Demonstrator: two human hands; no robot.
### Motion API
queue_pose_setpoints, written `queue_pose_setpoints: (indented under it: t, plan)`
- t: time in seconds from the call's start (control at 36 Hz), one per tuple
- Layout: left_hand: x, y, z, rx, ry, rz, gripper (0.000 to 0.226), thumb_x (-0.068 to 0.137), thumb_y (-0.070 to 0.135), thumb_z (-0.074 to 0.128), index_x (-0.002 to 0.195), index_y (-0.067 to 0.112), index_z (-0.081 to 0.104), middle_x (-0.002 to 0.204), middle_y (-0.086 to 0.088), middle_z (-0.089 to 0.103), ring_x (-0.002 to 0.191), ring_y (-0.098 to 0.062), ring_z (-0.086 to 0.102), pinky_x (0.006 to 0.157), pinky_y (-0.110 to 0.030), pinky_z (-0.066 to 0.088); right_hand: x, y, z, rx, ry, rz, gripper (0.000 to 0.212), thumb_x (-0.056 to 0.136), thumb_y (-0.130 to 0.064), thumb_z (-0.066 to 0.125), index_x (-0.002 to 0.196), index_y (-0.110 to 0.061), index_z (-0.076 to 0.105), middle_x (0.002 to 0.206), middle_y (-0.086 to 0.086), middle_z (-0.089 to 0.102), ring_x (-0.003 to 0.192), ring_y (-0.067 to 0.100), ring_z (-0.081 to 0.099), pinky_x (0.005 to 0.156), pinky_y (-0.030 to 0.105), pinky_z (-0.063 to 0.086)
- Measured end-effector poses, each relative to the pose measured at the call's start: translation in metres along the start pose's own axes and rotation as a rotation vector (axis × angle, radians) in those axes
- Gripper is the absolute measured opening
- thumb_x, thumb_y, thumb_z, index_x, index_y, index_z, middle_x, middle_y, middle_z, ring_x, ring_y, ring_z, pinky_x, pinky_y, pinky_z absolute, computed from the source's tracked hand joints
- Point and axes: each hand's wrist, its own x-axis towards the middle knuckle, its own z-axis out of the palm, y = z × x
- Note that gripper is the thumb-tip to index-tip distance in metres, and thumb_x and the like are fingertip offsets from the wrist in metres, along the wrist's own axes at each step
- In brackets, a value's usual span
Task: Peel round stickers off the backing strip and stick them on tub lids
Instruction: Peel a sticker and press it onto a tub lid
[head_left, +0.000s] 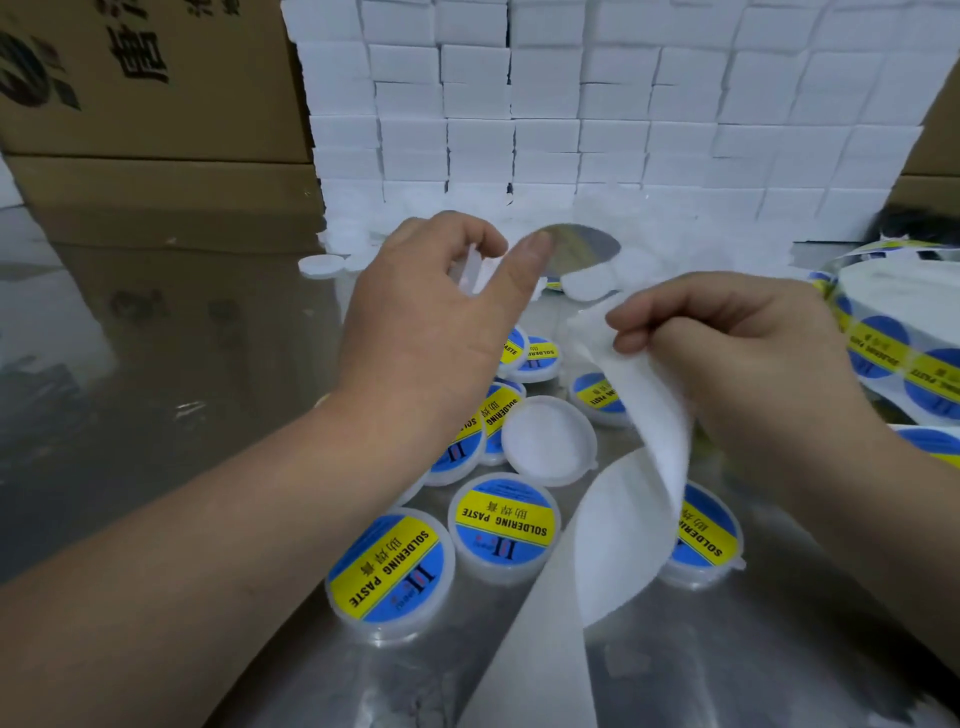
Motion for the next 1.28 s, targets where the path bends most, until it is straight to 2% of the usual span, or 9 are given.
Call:
queue_pose_setpoints:
  t: [0.06,0.22,0.33,0.47,0.61,0.72,0.78,0.94,1.28]
  plan:
    - [-0.001,0.001,0.0,0.043,-0.01,0.042,0.02,0.072,0.059,0.051,0.072,0.04,0.048,0.083,0.013,0.05,0.077,0.003,0.047,0.063,-0.008,0.033,0.003,-0.001,-0.002,0.072,-0.04,0.066,0.028,0.065,-0.018,0.048,0.06,-0.03,0.073,0.06,-0.006,0.068,0.064,0.019,0.055,0.059,0.031,0.042]
    - [-0.003,0.003,-0.002,0.081,-0.033,0.127,0.022,0.063,0.058,0.06,0.075,0.044,0.045,0.083,0.021,0.045,0.087,0.001,0.043,0.07,-0.009,0.034,0.006,-0.002,-0.005,0.175,-0.042,0.11,0.037,0.074,-0.043,0.049,0.055,-0.021,0.072,0.055,-0.002,0.064,0.055,0.005,0.055,0.055,0.013,0.04]
    - [-0.001,0.001,-0.002,0.141,-0.033,0.178,0.033,0.061,0.056,0.067,0.081,0.037,0.049,0.082,0.022,0.043,0.087,0.001,0.042,0.071,-0.008,0.033,0.007,-0.002,-0.005,0.147,0.037,0.102,0.02,0.067,-0.031,0.059,0.053,-0.021,0.069,0.054,-0.004,0.062,0.06,0.014,0.055,0.065,0.031,0.044]
    - [0.002,-0.005,0.002,0.219,-0.073,0.149,0.028,0.069,0.042,0.067,0.086,0.034,0.046,0.082,0.02,0.04,0.081,0.002,0.034,0.07,-0.004,0.029,0.004,-0.003,-0.003,0.107,0.05,0.121,0.019,0.072,-0.024,0.064,0.053,-0.022,0.068,0.058,-0.003,0.066,0.052,0.008,0.058,0.05,0.023,0.049]
    - [0.011,-0.003,-0.002,-0.098,-0.012,-0.183,0.02,0.084,0.013,0.047,0.081,0.032,0.048,0.081,0.009,0.05,0.062,-0.011,0.048,0.053,-0.021,0.042,0.007,-0.006,-0.006,0.084,0.136,0.12,0.032,0.083,-0.02,0.06,0.052,-0.022,0.065,0.055,-0.008,0.062,0.05,0.005,0.052,0.052,0.021,0.046]
    - [0.015,0.006,-0.002,-0.814,-0.107,-0.509,0.016,0.095,0.013,0.039,0.098,0.017,0.054,0.092,-0.003,0.06,0.071,-0.018,0.06,0.061,-0.021,0.051,0.004,-0.008,-0.004,0.093,0.027,0.099,0.031,0.082,-0.017,0.06,0.051,-0.022,0.064,0.052,-0.006,0.058,0.049,0.013,0.047,0.048,0.021,0.039]
    - [0.014,0.005,0.0,-0.962,-0.197,-0.559,0.019,0.097,0.023,0.041,0.105,0.018,0.057,0.097,-0.007,0.066,0.07,-0.017,0.067,0.07,-0.027,0.055,0.002,-0.008,-0.001,0.085,-0.069,0.099,0.034,0.084,-0.015,0.06,0.051,-0.024,0.065,0.052,-0.006,0.056,0.051,0.018,0.044,0.05,0.026,0.036]
    - [0.01,0.001,0.001,-0.971,-0.412,-0.472,0.024,0.097,0.029,0.037,0.104,0.033,0.06,0.103,-0.003,0.071,0.088,-0.021,0.067,0.073,-0.036,0.055,-0.001,-0.009,0.001,0.156,-0.269,0.073,0.034,0.081,-0.006,0.062,0.057,-0.027,0.071,0.051,-0.006,0.056,0.051,0.003,0.049,0.05,0.011,0.04]
    - [0.006,0.004,0.001,-1.065,-0.505,-0.558,0.052,0.096,0.045,0.023,0.085,0.012,0.061,0.079,-0.01,0.072,0.076,-0.023,0.068,0.073,-0.038,0.055,-0.002,-0.006,-0.001,0.193,-0.48,0.063,0.028,0.07,-0.019,0.056,0.08,-0.037,0.075,0.057,-0.005,0.058,0.057,0.003,0.054,0.056,0.016,0.046]
